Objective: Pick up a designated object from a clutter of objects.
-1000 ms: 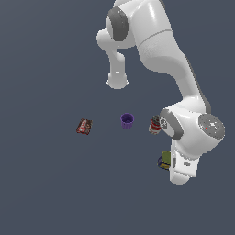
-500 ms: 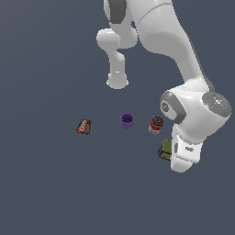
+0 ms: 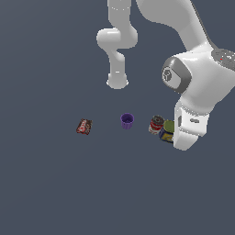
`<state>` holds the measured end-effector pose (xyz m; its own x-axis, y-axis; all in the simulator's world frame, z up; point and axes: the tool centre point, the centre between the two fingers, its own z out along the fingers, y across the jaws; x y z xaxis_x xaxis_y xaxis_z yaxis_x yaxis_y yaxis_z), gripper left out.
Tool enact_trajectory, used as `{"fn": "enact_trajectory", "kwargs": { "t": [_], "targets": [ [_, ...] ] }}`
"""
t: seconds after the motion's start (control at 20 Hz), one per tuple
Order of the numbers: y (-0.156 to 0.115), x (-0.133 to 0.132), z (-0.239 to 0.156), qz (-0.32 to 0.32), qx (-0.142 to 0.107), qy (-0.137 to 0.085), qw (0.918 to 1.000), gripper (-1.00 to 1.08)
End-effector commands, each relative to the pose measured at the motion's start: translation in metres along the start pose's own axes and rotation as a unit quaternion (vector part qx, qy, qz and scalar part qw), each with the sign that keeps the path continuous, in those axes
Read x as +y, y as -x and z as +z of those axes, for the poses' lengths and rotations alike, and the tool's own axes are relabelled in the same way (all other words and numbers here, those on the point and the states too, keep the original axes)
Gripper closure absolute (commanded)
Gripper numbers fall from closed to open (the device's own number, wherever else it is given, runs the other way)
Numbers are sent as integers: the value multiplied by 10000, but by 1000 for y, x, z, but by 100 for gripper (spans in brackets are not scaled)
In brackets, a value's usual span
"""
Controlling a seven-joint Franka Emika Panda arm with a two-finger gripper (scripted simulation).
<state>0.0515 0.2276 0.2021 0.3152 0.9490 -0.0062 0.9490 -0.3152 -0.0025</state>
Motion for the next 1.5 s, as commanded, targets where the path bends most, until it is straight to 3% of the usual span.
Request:
{"fn": "enact_trajectory", "kwargs": {
  "t": [0.0, 0.85, 1.45],
  "targets": [
    [6, -10, -24, 0, 11, 21, 10000, 108],
    [45, -82, -178, -7, 30, 12, 10000, 108],
    [55, -100, -224, -3, 33, 11, 10000, 108]
  ]
}}
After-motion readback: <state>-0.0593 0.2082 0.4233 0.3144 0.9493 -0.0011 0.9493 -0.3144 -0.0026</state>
